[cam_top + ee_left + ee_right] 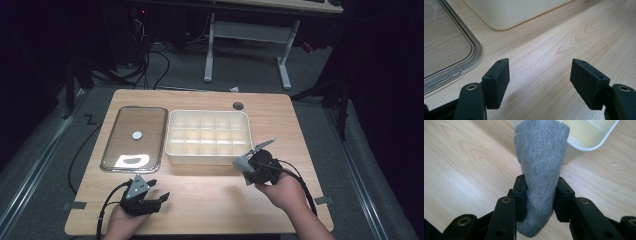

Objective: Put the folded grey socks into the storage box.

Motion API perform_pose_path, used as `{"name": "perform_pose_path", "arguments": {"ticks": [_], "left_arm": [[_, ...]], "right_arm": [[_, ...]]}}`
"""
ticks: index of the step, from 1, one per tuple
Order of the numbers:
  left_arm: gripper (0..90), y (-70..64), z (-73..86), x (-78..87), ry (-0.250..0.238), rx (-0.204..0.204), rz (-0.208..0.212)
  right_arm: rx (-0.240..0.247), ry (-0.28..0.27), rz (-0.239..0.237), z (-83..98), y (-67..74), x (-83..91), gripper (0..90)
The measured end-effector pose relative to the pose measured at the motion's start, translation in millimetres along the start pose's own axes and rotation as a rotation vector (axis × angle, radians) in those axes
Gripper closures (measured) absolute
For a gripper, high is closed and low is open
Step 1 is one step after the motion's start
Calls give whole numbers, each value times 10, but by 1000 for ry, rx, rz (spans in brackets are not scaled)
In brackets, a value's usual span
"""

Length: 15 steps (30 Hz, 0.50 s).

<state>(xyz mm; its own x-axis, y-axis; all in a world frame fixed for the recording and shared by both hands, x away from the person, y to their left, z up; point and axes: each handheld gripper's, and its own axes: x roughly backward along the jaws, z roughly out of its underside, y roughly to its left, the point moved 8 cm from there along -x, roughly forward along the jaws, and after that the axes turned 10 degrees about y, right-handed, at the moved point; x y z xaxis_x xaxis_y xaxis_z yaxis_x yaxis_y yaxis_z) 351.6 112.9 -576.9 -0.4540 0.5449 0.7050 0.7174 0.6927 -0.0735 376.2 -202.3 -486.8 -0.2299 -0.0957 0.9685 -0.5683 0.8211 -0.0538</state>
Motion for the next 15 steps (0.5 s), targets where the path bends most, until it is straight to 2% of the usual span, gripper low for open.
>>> {"name": "perform_pose_path", "arguments": {"ticks": [6, 8, 10, 11, 12, 15], "left_arm": [[323, -16, -17, 22, -14, -4, 7], [325, -13, -18, 21, -16, -1, 9], [327, -15, -15, 18, -15, 1, 12], [328, -17, -13, 16, -13, -1, 13], [328, -18, -12, 14, -12, -1, 14], [330, -21, -12, 11, -13, -3, 12]], "right_arm": [[-10, 41, -5, -116, -102, 73, 683], [-1, 40, 3, -177, -162, 94, 683], [-11, 36, 7, -241, -213, 113, 683], [-31, 42, 7, -265, -229, 117, 684], [-17, 46, 15, -294, -267, 113, 685], [-17, 64, 31, -380, -341, 97, 687]]}}
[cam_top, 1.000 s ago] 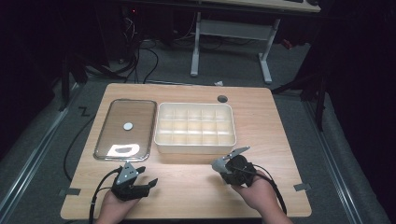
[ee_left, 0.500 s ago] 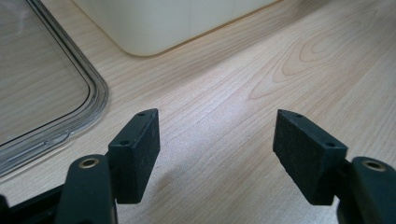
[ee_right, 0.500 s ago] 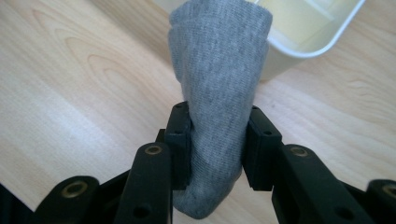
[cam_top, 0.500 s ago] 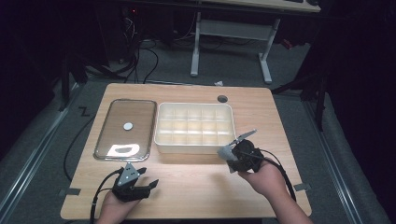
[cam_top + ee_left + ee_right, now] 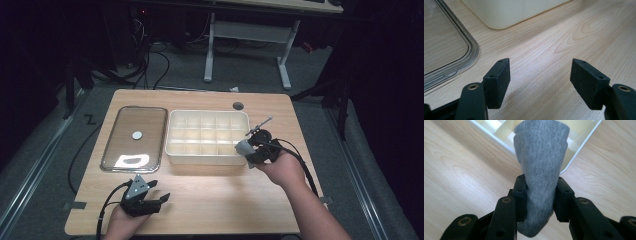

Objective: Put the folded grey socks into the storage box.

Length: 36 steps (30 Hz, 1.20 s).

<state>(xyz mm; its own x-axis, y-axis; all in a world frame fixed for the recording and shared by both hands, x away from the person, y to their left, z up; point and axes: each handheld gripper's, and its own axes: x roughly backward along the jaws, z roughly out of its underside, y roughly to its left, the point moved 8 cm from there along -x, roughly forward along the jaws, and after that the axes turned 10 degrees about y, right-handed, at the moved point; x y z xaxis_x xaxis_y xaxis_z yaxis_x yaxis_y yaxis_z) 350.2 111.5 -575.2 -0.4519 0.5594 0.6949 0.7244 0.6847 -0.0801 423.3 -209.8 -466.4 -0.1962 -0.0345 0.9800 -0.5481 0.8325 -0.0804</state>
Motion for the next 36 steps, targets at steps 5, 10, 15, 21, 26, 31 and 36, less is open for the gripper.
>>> {"name": "perform_pose_path", "arguments": {"ticks": [5, 10, 15, 21, 26, 31, 36], "left_arm": [[332, 3, 0, 3, 0, -1, 2], [333, 2, 0, -1, 2, -5, 3], [333, 3, 1, -5, 1, -7, 1], [334, -2, 2, -3, 1, -13, 3], [335, -1, 3, -4, 2, -14, 2], [335, 4, 6, -5, 3, -17, 1], [334, -3, 7, -14, 6, -21, 3]], "right_arm": [[-11, 35, 18, -173, -88, -21, 691], [-15, 73, 29, -351, -175, -76, 699], [-7, 152, 53, -463, -187, -259, 704], [-12, 249, 73, -492, -195, -445, 712], [24, 347, 97, -518, -163, -540, 720], [6, 384, 76, -515, -143, -640, 723], [-4, 365, 38, -494, -151, -708, 726]]}}
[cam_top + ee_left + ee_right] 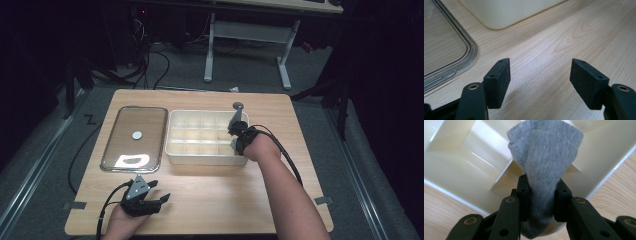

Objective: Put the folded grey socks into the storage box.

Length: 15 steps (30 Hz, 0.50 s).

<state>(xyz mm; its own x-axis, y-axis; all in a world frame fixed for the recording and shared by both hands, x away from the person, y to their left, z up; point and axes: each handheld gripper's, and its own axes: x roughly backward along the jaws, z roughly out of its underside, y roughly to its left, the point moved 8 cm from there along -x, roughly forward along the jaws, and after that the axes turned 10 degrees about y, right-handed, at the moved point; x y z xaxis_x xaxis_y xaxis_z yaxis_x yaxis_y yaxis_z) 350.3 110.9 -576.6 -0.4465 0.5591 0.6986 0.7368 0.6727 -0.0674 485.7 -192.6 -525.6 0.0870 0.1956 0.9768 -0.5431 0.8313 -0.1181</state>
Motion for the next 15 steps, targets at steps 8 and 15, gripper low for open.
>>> {"name": "perform_pose_path", "arguments": {"ticks": [8, 15], "left_arm": [[334, -12, 3, -7, 4, -7, -6], [334, -15, 3, -9, 5, -8, -3]], "right_arm": [[-16, -32, -51, -11, 38, -132, 729], [0, -61, -61, -17, 23, -178, 728]]}}
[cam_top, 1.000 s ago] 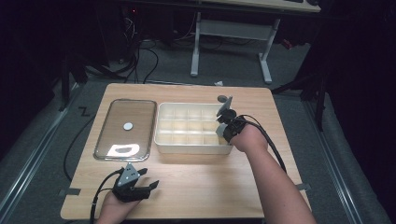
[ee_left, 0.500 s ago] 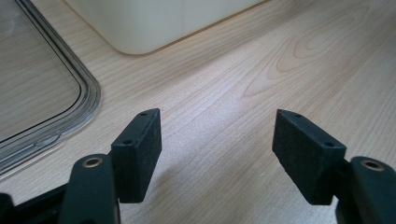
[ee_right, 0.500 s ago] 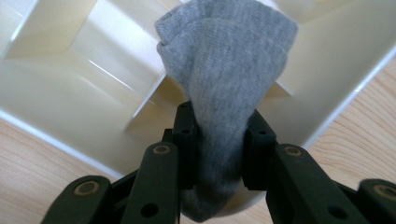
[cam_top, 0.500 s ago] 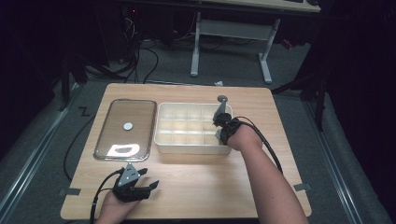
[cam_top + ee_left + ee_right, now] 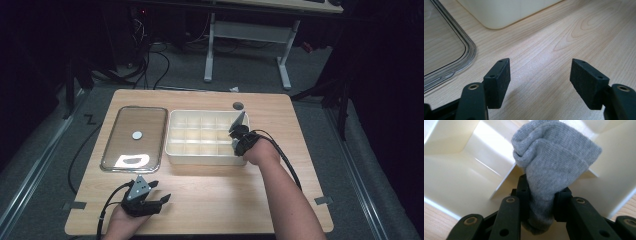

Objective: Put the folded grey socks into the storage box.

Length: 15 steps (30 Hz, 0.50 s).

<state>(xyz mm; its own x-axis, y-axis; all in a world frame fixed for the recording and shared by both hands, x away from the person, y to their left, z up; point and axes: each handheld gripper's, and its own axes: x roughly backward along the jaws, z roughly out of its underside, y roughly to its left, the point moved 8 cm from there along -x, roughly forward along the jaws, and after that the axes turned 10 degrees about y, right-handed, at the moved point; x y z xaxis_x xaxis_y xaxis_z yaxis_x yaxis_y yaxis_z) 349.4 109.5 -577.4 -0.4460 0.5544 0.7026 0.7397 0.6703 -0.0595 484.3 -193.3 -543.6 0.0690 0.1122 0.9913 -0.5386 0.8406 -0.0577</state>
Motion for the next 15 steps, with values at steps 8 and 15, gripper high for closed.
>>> {"name": "perform_pose_path", "arguments": {"ticks": [8, 15], "left_arm": [[334, -7, 1, -5, 1, -2, -1], [335, -6, -1, -7, -3, -1, 0]], "right_arm": [[-5, -5, 3, 3, 12, -6, 719], [-2, 6, 21, -10, 5, 48, 659]]}}
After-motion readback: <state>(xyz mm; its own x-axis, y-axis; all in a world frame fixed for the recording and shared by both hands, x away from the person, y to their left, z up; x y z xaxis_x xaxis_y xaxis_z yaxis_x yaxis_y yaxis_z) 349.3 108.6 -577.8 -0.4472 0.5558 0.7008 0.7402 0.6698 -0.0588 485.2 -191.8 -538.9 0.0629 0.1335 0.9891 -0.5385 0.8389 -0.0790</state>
